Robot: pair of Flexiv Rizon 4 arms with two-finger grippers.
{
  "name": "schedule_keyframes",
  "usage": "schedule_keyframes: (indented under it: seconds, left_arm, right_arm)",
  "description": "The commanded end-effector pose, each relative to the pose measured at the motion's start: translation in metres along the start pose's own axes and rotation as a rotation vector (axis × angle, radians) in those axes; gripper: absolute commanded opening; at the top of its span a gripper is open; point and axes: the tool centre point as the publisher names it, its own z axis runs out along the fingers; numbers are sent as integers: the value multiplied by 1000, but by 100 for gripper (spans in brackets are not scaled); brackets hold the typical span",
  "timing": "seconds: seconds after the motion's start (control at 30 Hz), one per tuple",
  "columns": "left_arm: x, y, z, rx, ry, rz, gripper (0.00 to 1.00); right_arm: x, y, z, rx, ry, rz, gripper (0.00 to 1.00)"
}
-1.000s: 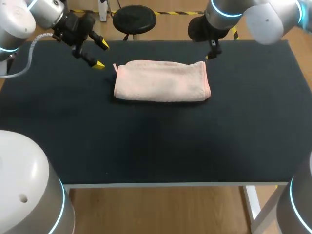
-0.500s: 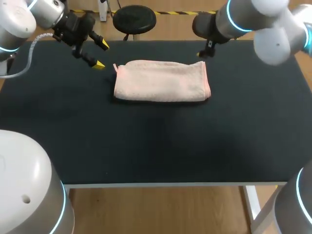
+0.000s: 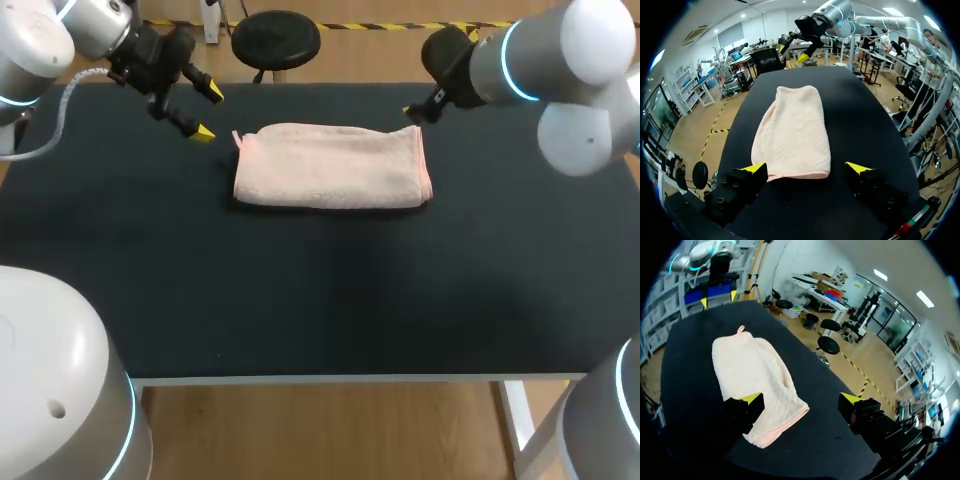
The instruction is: Fold the towel
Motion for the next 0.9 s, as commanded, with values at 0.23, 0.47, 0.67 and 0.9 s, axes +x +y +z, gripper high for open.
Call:
schedule_keyframes:
  seconds: [0.23,0.47,0.67,0.9]
  left_arm:
    - [0,0,0,0,-1,1,100]
    - [0,0,0,0,-1,1,100]
    - [0,0,0,0,-1,1,100]
    - [0,0,0,0,-1,1,100]
  right_arm:
    - [5,-28,11,-39,155,940,100]
    - [7,-42,21,32,228,1063,100]
    - [16,-50,26,135,284,1080,100]
    - [31,-59,31,268,356,1021,100]
